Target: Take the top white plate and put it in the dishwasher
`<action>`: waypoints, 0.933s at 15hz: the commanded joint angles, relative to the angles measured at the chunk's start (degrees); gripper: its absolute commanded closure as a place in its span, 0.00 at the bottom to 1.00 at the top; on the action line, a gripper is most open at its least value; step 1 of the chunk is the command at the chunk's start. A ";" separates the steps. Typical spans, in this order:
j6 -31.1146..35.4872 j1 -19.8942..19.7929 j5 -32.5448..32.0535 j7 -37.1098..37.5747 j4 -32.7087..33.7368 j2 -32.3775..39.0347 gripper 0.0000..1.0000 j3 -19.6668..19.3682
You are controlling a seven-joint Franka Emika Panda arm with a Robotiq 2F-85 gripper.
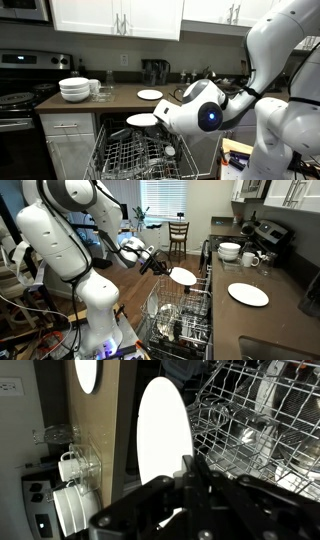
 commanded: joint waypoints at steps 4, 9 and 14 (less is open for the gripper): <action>10.62 -0.95 4.49 -2.99 -0.71 0.68 0.98 -0.82; 19.38 -2.84 11.22 -9.85 -2.19 0.88 0.98 -3.58; 27.69 -5.76 27.70 -27.36 -2.62 3.50 0.98 -7.83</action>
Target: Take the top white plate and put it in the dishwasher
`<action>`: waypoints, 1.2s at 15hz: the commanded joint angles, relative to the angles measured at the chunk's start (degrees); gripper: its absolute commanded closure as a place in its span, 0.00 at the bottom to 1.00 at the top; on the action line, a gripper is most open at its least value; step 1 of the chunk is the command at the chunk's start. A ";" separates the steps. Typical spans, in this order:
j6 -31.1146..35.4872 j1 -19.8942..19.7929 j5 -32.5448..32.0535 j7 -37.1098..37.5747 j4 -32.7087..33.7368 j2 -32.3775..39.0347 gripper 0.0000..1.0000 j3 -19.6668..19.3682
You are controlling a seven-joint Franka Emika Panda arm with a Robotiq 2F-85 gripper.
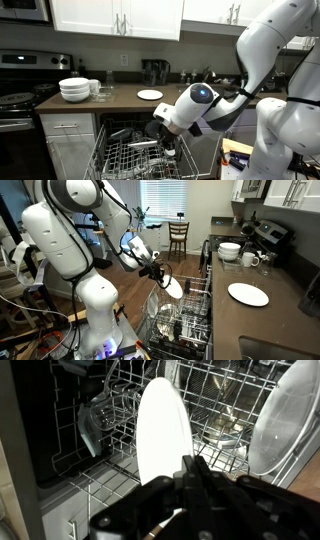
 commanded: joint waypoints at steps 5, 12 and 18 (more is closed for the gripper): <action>6.09 -1.50 16.93 -16.21 0.11 2.73 0.96 -2.95; 6.02 -1.38 16.72 -15.98 0.03 3.09 0.96 -2.96; 6.02 -1.38 16.72 -15.98 0.03 3.09 0.96 -2.96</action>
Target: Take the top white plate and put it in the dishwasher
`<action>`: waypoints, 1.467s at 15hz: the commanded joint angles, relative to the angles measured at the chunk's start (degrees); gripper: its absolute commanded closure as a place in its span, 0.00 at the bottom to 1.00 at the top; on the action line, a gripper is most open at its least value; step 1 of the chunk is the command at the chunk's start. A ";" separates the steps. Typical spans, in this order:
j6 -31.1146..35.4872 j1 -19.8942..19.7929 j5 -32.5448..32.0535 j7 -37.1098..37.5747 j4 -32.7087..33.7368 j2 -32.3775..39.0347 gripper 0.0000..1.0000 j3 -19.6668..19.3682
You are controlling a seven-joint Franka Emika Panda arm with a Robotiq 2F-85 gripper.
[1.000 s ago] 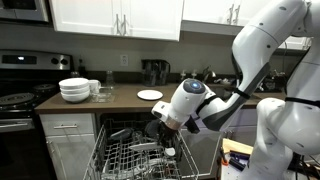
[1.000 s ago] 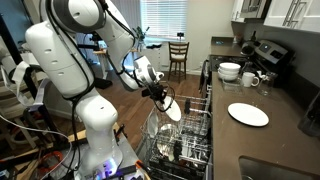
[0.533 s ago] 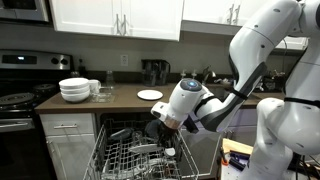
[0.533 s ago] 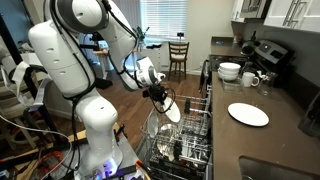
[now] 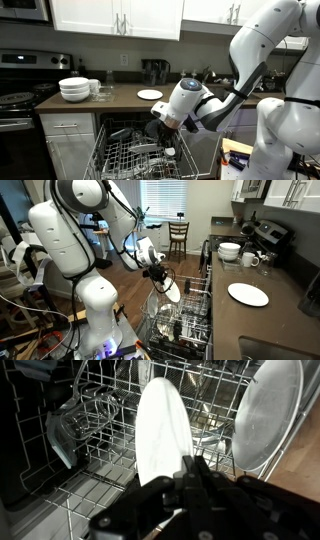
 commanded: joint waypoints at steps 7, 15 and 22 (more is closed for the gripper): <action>2.62 1.50 5.65 -3.96 0.00 2.28 0.99 -2.02; 3.14 4.36 31.80 -20.89 0.03 4.73 0.99 0.38; 3.12 0.33 30.86 -18.79 0.04 5.96 0.96 4.46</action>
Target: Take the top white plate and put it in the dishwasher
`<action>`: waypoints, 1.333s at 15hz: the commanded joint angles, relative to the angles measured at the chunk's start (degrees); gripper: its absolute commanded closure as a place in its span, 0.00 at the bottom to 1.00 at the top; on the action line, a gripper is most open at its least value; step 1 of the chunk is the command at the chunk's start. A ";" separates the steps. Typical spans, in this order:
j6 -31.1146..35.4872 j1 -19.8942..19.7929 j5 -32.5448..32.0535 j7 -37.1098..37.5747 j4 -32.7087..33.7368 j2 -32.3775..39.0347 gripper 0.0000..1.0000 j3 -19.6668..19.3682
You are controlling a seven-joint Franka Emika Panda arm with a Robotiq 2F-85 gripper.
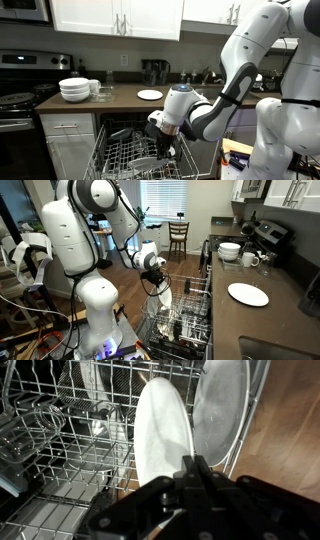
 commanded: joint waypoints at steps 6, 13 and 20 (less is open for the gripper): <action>-1.50 -2.28 2.96 -1.47 0.00 -0.38 0.99 2.00; -4.91 -1.40 13.10 -6.59 0.07 -1.21 0.99 2.08; -12.08 -1.59 18.52 -12.57 0.49 -4.03 0.99 2.12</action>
